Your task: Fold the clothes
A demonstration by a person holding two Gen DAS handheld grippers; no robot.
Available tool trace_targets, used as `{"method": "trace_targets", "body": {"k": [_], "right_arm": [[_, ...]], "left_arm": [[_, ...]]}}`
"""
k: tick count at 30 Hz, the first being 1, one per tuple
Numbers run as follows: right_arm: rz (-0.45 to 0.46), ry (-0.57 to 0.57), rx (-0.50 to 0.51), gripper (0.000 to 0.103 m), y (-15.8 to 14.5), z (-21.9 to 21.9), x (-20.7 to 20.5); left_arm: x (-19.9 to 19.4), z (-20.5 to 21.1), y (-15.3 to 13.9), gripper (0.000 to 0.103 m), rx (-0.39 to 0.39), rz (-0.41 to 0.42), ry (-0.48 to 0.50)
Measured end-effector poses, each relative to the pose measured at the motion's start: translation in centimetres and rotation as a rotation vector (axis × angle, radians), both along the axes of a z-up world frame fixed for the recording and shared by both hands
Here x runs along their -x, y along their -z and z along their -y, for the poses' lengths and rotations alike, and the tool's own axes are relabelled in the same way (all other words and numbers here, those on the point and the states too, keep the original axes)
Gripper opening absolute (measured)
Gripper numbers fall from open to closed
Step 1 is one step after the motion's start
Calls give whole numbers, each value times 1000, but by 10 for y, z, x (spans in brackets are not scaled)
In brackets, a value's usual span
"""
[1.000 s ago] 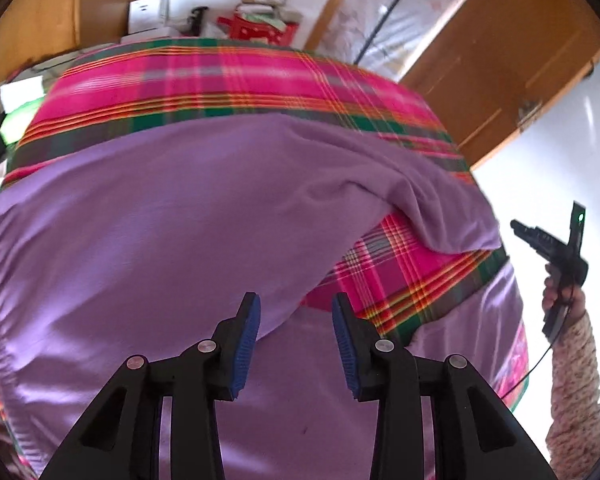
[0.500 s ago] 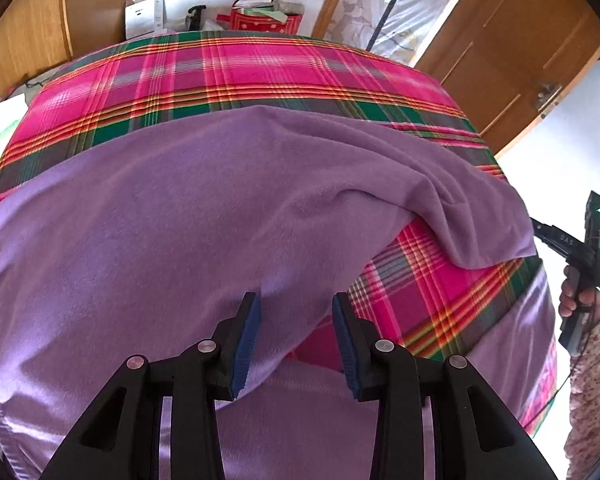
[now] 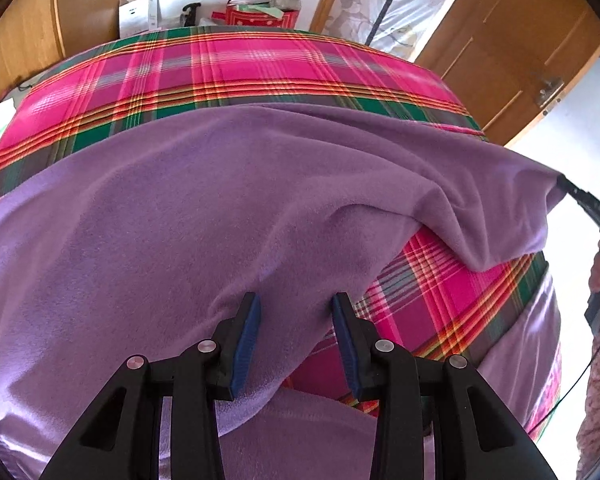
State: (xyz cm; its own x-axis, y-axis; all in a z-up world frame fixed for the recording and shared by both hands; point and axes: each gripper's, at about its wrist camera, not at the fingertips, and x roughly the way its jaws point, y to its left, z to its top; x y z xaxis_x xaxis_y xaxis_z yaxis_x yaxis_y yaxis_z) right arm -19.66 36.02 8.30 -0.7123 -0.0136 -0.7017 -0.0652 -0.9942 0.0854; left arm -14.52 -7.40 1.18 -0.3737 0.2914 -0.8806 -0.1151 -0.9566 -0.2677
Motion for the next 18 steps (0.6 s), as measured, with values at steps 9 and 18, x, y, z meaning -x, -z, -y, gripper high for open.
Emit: {"method": "trace_targets", "body": {"k": [9,18], "right_arm": [[5,71,-157,5,12,20,54],[96,123,-108,6,46,14,109]], "left_arm": [[5,1,3,39,3,0,28],[8,1,4,39,10,5,38]]}}
